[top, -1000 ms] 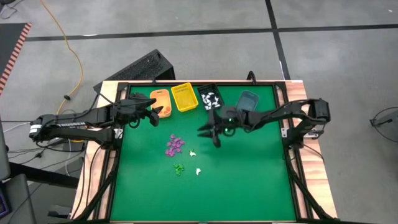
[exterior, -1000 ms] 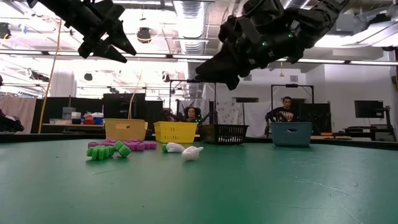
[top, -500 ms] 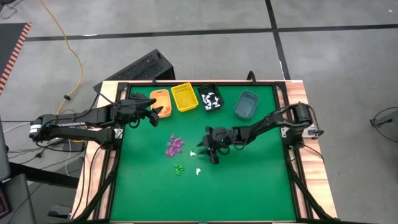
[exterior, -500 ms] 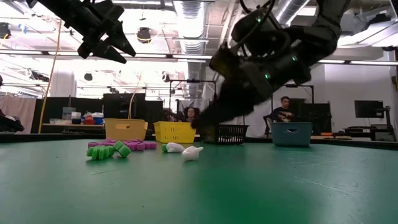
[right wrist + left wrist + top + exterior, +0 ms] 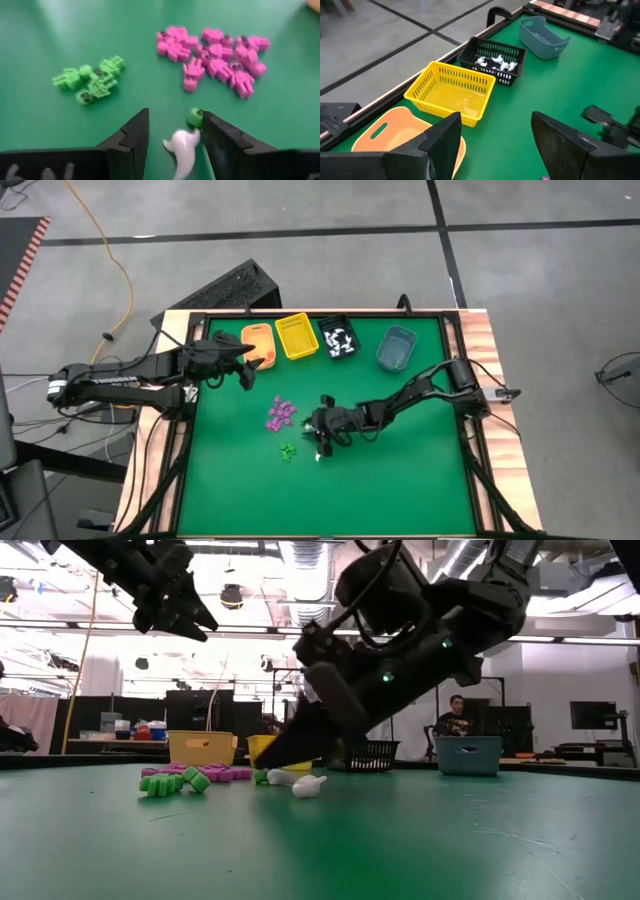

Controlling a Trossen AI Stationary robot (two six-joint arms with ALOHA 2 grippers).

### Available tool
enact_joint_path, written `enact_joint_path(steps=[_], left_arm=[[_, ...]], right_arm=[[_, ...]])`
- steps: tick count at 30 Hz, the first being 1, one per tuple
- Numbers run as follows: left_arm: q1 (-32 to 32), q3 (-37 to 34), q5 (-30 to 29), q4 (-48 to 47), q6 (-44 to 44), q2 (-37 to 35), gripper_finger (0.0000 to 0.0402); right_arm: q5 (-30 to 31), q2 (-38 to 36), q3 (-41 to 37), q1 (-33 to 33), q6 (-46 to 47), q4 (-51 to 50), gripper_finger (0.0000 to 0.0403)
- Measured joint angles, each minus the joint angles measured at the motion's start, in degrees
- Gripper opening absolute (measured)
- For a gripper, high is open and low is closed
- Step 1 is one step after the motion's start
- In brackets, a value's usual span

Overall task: Sort Halloween decoration
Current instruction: Put the white ghost toy into the black bin

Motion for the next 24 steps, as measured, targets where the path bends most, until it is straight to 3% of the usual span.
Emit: enact_joint_path(steps=[15,24], left_arm=[[-0.02,0.00,2.65,-0.68,1.84,0.00,0.0232],[-0.02,0.02,2.65,-0.57,1.82,0.00,0.0232]], right_arm=[[5.44,0.69,0.68,1.44,5.27,-7.63,0.0156],[6.34,0.69,0.66,1.64,6.49,-8.77,0.0100]])
